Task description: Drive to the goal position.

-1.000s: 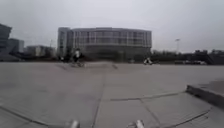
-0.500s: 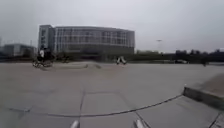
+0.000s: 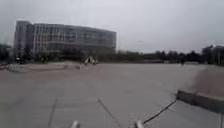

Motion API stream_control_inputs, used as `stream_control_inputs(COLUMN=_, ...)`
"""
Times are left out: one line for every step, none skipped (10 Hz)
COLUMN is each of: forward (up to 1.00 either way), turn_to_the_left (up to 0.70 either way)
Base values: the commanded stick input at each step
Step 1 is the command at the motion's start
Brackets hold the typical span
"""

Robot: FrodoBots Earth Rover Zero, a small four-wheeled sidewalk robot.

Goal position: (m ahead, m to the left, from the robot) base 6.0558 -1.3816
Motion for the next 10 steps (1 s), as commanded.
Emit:
stream_control_inputs(forward=1.0, turn_to_the_left=0.02)
stream_control_inputs(forward=1.0, turn_to_the_left=0.02)
stream_control_inputs(forward=1.0, turn_to_the_left=0.02)
stream_control_inputs(forward=1.0, turn_to_the_left=0.02)
stream_control_inputs(forward=1.0, turn_to_the_left=0.02)
stream_control_inputs(forward=1.0, turn_to_the_left=-0.24)
stream_control_inputs(forward=1.0, turn_to_the_left=-0.38)
stream_control_inputs(forward=1.0, turn_to_the_left=-0.38)
stream_control_inputs(forward=1.0, turn_to_the_left=-0.38)
stream_control_inputs(forward=1.0, turn_to_the_left=-0.38)
